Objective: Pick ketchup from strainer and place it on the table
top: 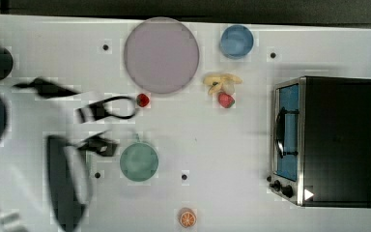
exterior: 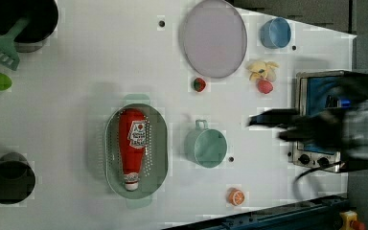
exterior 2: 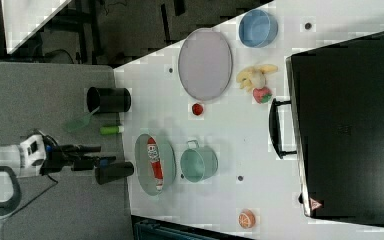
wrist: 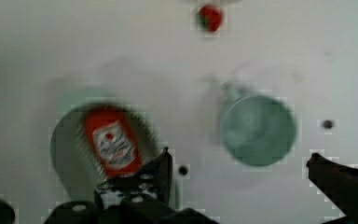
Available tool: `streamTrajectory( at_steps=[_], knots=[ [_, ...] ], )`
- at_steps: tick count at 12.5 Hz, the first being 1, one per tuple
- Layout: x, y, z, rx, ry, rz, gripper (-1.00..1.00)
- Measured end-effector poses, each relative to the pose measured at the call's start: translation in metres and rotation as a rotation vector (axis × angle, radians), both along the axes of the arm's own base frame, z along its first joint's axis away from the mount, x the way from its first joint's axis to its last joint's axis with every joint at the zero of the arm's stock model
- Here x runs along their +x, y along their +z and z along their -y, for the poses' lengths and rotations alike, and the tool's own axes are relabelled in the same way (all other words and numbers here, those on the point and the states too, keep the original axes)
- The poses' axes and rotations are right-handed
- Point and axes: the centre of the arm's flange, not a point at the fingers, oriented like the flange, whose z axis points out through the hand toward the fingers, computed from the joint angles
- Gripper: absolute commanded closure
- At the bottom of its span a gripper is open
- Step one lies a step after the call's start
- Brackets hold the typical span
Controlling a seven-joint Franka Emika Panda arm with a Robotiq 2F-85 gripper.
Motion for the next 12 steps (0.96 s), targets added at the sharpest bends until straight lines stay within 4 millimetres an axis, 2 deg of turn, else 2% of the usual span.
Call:
streamTrajectory(
  at_steps=[3, 5, 7, 9, 11, 12],
  knots=[
    [-0.022, -0.028, -0.066, 0.041, 0.095, 0.03, -1.0],
    [-0.037, -0.042, -0.101, 0.082, 0.16, 0.087, -1.0],
    [-0.054, -0.066, -0.132, 0.134, 0.209, 0.122, -1.0],
    [-0.066, -0.106, -0.154, 0.175, 0.269, 0.123, -1.0],
    [-0.07, -0.154, -0.161, 0.167, 0.352, 0.129, -1.0],
    [-0.072, -0.18, -0.158, 0.163, 0.351, 0.103, -1.0]
  ],
)
